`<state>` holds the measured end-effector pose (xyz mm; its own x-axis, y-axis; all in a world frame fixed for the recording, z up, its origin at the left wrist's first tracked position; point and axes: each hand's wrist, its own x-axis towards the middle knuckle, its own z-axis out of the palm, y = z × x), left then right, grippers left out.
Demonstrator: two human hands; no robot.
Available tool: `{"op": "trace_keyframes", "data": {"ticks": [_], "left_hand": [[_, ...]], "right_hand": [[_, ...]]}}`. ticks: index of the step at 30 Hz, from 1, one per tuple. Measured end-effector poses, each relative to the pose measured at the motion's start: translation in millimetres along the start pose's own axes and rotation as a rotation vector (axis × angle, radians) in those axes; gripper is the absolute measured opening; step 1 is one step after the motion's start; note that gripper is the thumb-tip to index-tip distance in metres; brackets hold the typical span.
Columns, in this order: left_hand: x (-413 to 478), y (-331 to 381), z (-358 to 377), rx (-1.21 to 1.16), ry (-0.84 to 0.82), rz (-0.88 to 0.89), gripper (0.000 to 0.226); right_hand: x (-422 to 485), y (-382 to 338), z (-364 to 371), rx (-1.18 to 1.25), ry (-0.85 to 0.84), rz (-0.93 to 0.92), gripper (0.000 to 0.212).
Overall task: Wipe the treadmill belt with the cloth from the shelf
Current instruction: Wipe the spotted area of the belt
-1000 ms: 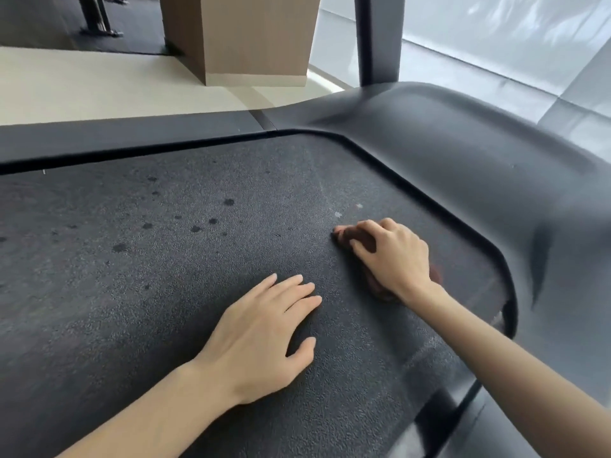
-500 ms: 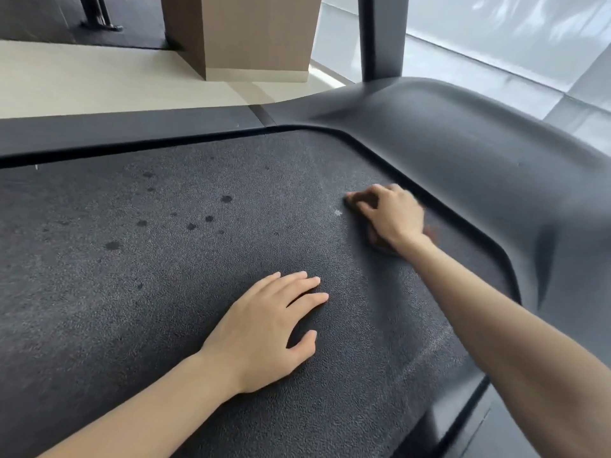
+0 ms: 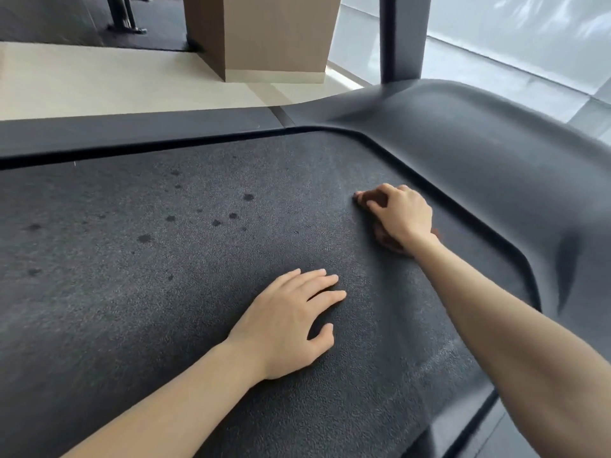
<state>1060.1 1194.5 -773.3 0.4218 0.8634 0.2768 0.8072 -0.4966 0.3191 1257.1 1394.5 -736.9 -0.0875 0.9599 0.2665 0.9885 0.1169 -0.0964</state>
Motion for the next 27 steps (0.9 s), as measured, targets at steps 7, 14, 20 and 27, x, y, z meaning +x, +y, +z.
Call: {"op": "trace_keyframes", "data": {"ticks": [7,14,20,27], "left_hand": [[-16.2,4.4,-11.1,-0.07,-0.018,-0.04,0.07],[-100.3,-10.3,-35.7,0.03,0.03,-0.225,0.046],[-98.4,-7.9,-34.8,0.066,0.01,-0.228,0.047],[-133.0,4.8,-44.2,0.15,-0.021,-0.241,0.046]], "right_hand": [[-55.9,-37.4,-14.2,0.117,-0.089,-0.383,0.034],[-67.9,3.7,-25.1,0.129,-0.152,-0.384,0.033],[-49.5,-89.2,-5.2,0.17,-0.072,-0.353,0.04],[-121.3,-120.5,-13.3,0.274,-0.061,-0.862,0.036]]}}
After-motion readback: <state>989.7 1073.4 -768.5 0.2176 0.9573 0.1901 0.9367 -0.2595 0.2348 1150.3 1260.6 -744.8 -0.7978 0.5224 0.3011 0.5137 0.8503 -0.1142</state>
